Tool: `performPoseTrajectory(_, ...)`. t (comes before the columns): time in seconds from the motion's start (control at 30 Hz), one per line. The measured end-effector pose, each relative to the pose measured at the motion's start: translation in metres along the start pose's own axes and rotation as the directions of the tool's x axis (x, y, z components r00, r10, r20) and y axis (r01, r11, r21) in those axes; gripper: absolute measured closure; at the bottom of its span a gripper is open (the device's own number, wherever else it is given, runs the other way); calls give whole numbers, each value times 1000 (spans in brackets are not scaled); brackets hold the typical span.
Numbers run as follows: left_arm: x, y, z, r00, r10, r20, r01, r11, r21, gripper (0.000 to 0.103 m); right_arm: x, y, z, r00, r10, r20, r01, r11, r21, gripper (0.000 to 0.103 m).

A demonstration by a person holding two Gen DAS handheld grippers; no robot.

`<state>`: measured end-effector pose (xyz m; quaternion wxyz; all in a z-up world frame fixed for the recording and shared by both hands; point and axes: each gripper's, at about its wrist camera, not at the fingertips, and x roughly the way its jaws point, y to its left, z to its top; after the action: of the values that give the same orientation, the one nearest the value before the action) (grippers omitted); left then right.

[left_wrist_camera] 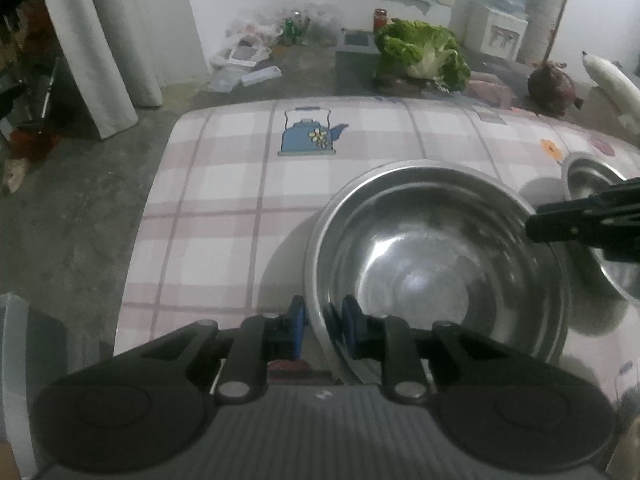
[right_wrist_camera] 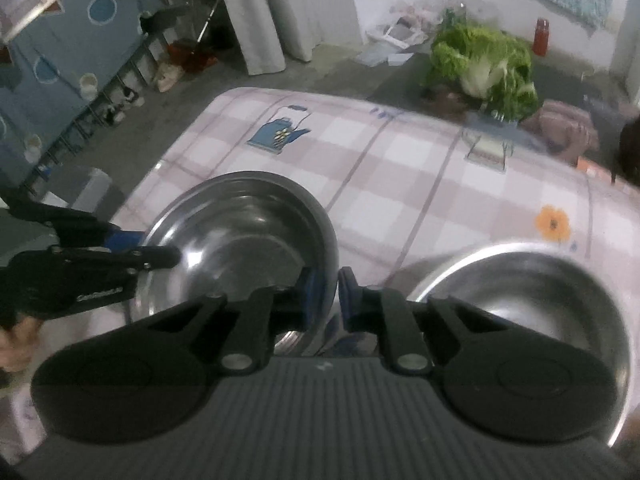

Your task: Organize plates and bowls

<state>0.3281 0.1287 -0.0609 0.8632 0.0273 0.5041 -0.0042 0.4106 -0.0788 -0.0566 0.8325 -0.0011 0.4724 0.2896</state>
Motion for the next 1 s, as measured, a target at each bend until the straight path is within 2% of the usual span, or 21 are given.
performPoseTrajectory(0.07, -1, 1, -3, 1000, -6, -7, 6, 1000, 13, 79, -5, 1, -7, 1000, 13, -5, -13, 1000, 21, 91)
performPoseTrajectory(0.23, 2, 3, -3, 1000, -14, -19, 14, 1000, -6, 75, -6, 8, -18, 1000, -12, -15, 13, 999, 40, 91)
performPoseTrajectory(0.3, 2, 5, -3, 999, -33, -23, 32, 999, -39, 83, -5, 9, -19, 1000, -19, -11, 19, 998, 56, 92)
performPoseTrajectory(0.5, -3, 7, -6, 998, -61, -30, 58, 996, -72, 83, -19, 6, -25, 1000, 8, 4, -8, 994, 108, 93)
performPoseTrajectory(0.8, 3, -14, -7, 998, 16, -57, -15, 1000, 18, 76, -14, 14, -32, 999, -45, 4, 44, 996, 75, 92)
performPoseTrajectory(1.0, -2, -15, -6, 998, 47, -50, -47, 999, 5, 76, -13, 17, -32, 998, -56, 2, 55, 995, 82, 92)
